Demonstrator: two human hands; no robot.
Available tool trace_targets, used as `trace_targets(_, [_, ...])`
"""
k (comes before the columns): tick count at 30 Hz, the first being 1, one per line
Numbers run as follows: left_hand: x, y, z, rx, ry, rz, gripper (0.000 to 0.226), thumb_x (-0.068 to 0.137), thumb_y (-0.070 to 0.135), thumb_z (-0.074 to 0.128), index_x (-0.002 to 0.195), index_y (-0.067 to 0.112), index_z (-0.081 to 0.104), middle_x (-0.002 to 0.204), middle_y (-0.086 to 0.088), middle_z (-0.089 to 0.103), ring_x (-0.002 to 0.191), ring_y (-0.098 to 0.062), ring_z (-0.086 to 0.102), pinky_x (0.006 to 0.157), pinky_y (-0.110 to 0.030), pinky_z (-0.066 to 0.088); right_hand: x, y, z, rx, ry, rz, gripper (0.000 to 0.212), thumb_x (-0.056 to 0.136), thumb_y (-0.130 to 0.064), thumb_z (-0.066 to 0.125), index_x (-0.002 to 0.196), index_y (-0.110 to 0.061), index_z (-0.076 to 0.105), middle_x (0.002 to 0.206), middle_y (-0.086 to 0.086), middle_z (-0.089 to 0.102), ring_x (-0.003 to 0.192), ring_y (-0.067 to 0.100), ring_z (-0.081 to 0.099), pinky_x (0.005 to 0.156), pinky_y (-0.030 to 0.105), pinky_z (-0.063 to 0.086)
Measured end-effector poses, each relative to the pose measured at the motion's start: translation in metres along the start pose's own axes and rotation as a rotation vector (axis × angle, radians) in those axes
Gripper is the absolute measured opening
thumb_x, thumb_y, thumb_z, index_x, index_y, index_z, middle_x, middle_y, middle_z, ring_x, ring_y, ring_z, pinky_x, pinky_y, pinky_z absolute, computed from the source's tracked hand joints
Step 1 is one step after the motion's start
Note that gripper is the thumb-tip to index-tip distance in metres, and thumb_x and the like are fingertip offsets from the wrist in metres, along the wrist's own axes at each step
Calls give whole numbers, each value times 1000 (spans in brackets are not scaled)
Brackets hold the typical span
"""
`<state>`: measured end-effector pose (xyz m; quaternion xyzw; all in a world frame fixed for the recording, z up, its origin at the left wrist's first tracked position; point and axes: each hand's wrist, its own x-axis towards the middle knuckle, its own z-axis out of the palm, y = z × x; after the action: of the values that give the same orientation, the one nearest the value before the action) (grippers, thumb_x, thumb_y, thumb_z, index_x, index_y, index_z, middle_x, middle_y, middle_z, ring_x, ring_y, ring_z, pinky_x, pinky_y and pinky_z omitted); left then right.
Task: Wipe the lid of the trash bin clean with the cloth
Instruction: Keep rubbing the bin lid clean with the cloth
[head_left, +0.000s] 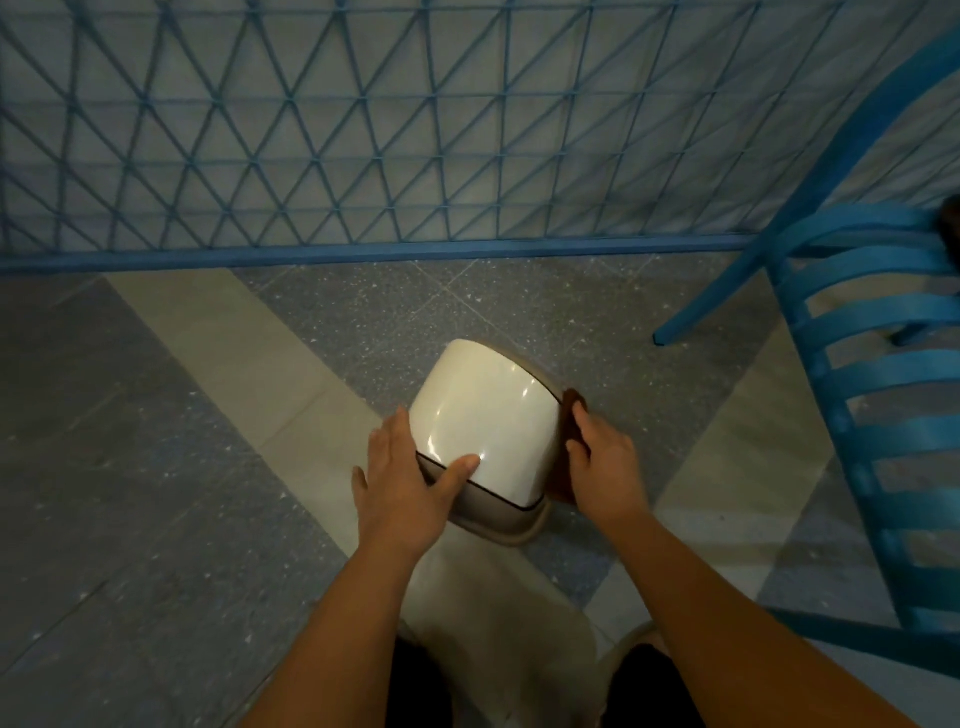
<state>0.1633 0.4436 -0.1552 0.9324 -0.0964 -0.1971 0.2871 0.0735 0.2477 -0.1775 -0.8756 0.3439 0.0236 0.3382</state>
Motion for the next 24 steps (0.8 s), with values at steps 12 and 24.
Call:
trace_targets(12, [0, 8, 4, 141, 68, 137, 88, 81, 71, 42, 149, 32, 2, 157, 2, 16, 143, -18, 19, 116, -49, 0, -8, -6, 18, 105, 138, 79, 47, 98, -12, 42, 145, -18, 35, 146, 9, 41, 134, 26, 35, 112, 41, 32])
trace_targets(24, [-1, 11, 1, 190, 55, 103, 84, 87, 62, 43, 149, 31, -4, 158, 0, 14, 143, -22, 20, 116, -53, 2, -74, 2, 46, -7, 39, -175, 52, 93, -8, 50, 143, -21, 39, 147, 6, 40, 131, 23, 37, 108, 30, 35])
